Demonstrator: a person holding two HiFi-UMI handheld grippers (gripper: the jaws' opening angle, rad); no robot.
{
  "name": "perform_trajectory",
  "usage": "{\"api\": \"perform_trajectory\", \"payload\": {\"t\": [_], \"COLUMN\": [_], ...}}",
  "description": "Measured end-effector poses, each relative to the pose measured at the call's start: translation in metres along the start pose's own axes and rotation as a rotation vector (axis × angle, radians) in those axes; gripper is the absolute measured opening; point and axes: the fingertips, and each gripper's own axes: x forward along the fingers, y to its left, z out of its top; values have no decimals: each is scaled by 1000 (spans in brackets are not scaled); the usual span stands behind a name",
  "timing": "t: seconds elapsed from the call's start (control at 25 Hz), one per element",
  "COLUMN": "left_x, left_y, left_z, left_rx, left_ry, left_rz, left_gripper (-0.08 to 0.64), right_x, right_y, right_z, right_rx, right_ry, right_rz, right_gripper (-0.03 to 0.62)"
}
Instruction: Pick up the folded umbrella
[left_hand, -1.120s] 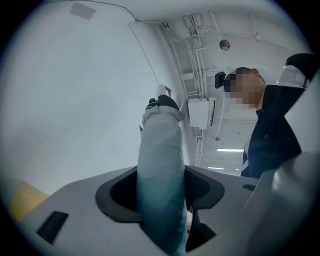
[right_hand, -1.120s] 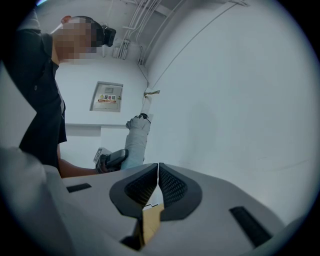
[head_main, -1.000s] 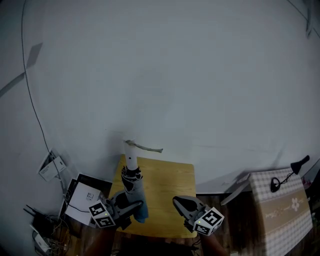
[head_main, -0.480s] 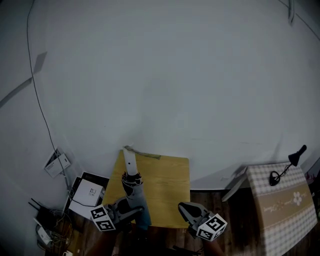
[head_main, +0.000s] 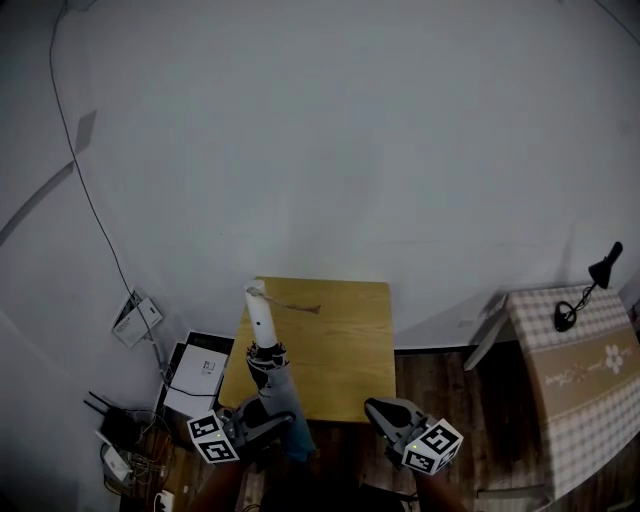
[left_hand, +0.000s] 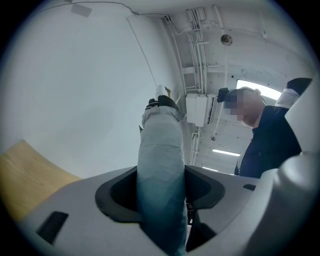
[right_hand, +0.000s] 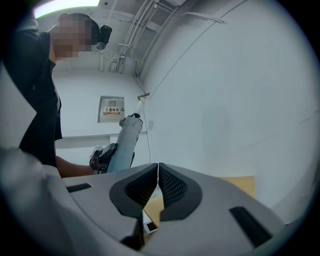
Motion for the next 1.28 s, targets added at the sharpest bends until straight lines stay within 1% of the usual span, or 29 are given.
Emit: {"api": "perform_trajectory", "payload": {"t": [0.28,0.48,0.68,0.84,1.04,1.16,1.28], "left_x": [-14,-41,-79,-100,-130,-142,-149], "left_y": [-7,-15,-20,-27,-33,-31,-21], "left_z": [12,30,38,38,32,25,16], "left_rx": [-21,-18,-19,-33,-87,-97,-89], "left_ry": [-34,-47,-58,-62,-86,-94,-77], "left_rz": [-64,-105,-124,-159,-193,-195,-161], "left_gripper": [267,267,267,268,268,268,268], "right_x": [-1,19,40,48,54,55,54], "right_y": [23,63,98,121,146,159,171], "right_z": [15,20,12,-2,-15,-24,-27], "right_rx": [-46,-82,-79,-76,-64,-68,-84], "right_ry": [-4,24,37,74,102,127,148], "right_rz": [-54,-50,-56,-71,-94,-84,-72], "right_gripper": [20,20,20,20,20,20,20]}}
